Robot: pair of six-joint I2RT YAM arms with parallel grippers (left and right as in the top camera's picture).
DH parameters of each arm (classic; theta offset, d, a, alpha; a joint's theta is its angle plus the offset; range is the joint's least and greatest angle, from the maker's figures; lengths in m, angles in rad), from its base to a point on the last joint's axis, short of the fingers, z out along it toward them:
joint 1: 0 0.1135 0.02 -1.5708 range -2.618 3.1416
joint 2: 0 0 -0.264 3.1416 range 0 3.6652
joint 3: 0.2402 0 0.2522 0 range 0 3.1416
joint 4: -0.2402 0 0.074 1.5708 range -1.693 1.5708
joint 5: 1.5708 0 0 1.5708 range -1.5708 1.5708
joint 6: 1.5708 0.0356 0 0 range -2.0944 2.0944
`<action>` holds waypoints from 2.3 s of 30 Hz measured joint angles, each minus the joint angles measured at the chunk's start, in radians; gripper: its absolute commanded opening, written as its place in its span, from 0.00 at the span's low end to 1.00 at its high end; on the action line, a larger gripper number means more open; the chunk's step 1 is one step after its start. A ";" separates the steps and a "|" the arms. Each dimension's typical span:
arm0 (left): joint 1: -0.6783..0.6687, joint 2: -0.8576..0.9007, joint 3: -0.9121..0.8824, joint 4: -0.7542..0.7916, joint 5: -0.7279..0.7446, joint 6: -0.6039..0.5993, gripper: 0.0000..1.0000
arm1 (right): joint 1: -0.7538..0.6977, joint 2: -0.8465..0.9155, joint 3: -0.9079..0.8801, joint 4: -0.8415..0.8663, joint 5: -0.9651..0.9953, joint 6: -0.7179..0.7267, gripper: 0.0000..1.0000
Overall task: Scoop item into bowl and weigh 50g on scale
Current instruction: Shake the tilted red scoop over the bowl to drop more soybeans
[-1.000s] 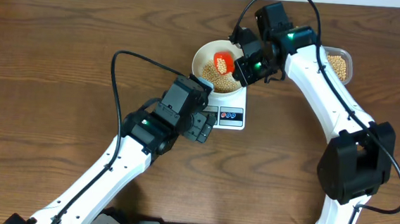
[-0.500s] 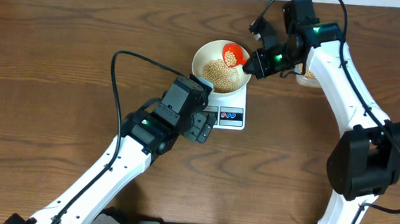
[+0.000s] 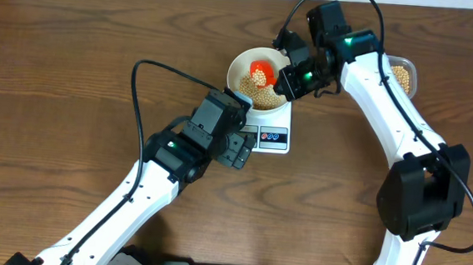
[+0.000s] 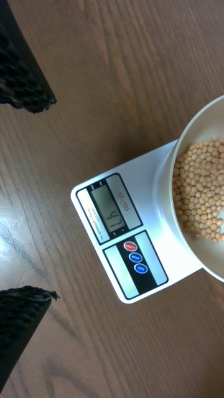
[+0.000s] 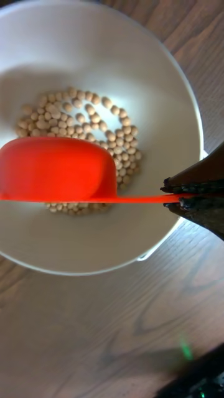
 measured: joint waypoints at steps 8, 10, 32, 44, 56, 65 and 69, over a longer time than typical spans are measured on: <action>0.000 0.000 0.000 0.000 0.000 0.000 0.92 | -0.004 0.000 0.000 0.000 0.011 0.000 0.01; 0.000 0.000 0.000 0.000 0.000 0.000 0.92 | -0.006 0.000 0.000 0.000 -0.003 0.000 0.01; 0.000 0.000 0.000 0.000 0.000 0.000 0.92 | -0.212 0.000 0.000 0.000 -0.335 0.000 0.01; 0.000 0.000 0.000 0.000 0.000 0.000 0.92 | -0.183 0.000 0.000 0.000 -0.338 0.000 0.01; 0.000 0.000 0.000 0.000 0.000 0.000 0.92 | -0.113 0.000 0.000 0.000 -0.263 0.000 0.01; 0.000 0.000 0.000 0.000 0.000 0.000 0.92 | -0.074 0.000 0.000 0.000 -0.159 0.000 0.01; 0.000 0.000 0.000 0.000 0.000 0.000 0.92 | -0.052 0.000 0.000 0.000 -0.119 0.000 0.01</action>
